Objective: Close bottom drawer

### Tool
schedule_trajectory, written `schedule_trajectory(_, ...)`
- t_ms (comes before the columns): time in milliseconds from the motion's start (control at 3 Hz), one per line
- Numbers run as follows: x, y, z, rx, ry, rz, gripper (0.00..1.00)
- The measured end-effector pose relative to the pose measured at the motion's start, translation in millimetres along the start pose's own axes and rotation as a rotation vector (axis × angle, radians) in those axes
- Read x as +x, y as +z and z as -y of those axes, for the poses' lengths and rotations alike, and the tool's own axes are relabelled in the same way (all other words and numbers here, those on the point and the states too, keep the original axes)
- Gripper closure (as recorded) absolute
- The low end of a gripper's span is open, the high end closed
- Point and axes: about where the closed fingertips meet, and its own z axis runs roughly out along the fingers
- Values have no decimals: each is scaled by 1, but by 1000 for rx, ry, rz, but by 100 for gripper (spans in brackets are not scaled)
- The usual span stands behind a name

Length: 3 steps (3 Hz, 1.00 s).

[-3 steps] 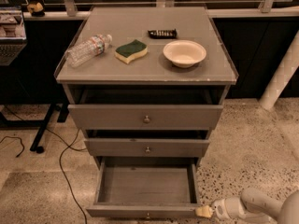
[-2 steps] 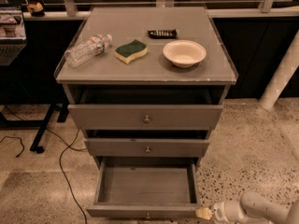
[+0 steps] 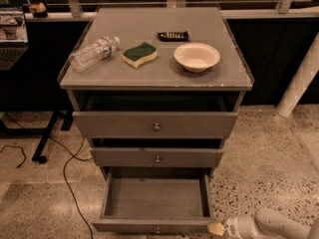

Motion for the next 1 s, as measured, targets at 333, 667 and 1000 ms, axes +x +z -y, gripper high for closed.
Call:
schedule_trajectory(333,-9,9,0,-7,-20,-4,100)
schedule_trajectory(667,-23,17,-3,-22,-46,-13,100)
schedule_trajectory(1000,-22,17,-4,-22,-45,-13,100)
